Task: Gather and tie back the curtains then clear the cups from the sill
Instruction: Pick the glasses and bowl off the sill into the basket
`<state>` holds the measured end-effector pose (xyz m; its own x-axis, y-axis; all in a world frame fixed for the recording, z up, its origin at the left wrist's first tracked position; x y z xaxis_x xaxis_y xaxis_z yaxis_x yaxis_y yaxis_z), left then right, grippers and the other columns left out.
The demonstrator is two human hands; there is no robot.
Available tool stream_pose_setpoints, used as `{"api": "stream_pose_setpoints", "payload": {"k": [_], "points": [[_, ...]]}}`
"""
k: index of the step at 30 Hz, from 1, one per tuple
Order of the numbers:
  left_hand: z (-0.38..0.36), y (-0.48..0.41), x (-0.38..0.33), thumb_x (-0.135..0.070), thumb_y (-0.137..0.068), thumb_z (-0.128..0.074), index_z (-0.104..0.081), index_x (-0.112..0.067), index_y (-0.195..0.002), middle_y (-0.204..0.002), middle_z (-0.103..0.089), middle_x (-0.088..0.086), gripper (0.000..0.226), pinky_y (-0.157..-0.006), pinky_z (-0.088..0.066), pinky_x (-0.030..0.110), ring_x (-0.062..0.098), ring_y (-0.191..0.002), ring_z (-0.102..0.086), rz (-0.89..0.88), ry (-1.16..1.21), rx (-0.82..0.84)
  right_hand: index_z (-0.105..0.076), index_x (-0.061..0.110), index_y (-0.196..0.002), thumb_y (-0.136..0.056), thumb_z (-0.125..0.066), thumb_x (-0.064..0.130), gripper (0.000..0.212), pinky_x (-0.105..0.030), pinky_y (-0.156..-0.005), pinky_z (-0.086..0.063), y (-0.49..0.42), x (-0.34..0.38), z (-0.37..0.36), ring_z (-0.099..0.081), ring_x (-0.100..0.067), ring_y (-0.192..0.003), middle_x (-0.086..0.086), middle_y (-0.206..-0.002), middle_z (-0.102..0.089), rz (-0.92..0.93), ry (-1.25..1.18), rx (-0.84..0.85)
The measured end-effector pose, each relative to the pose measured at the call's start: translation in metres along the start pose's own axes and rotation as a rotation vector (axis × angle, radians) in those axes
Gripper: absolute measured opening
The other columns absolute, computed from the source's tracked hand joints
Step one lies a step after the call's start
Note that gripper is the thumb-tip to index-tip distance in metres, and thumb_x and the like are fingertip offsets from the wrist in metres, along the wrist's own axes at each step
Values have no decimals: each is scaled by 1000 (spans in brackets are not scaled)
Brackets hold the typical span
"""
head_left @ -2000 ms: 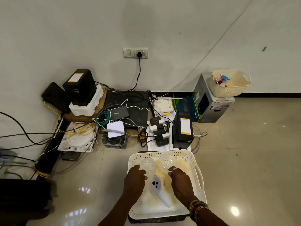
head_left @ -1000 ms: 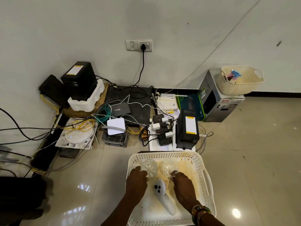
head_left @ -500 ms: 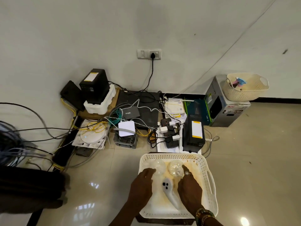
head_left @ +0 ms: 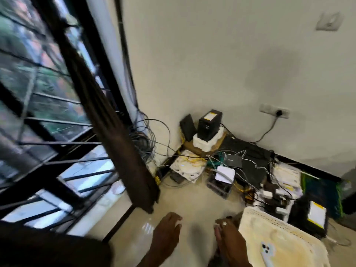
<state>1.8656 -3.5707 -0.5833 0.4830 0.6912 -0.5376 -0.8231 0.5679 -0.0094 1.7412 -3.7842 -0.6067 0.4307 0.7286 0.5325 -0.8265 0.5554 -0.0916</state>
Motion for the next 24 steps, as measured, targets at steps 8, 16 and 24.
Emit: {"api": "stream_pose_setpoints", "payload": {"k": [8, 16, 24], "points": [[132, 79, 132, -40, -91, -44, -58, -26, -124, -130, -55, -8, 38, -99, -42, 28, 15, -122, -52, 102, -89, -19, -69, 30, -90, -71, -87, 22, 28, -21, -54, -49, 47, 198, -70, -67, -10, -70, 10, -86, -64, 252, 7, 190], [239, 115, 233, -24, -89, -58, -63, -24, -117, -122, -55, -9, 29, -94, -33, 17, 9, -110, -49, 222, -6, -209, -70, 27, -95, -78, -77, 31, 19, -21, -61, -52, 67, 370, -124, -67, -13, -75, 8, -88, -68, 483, 54, 299], [259, 88, 274, -24, -99, -53, -53, -21, -135, -141, -46, -2, 36, -108, -32, 23, 15, -129, -42, 337, 12, -227, -61, 23, -125, -98, -50, 37, 33, -29, -88, -48, 34, 434, -167, -62, -19, -109, 2, -123, -64, 546, 68, 451]]}}
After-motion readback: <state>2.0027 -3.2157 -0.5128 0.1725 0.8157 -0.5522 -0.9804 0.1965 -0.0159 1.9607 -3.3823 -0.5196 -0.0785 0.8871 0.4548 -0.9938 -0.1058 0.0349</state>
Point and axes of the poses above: each hand's wrist, its own y-axis away from the middle knuckle, its own z-axis out of the back of the hand, x = y × z, the point moved 5 cm from there along -y, towards the middle knuckle
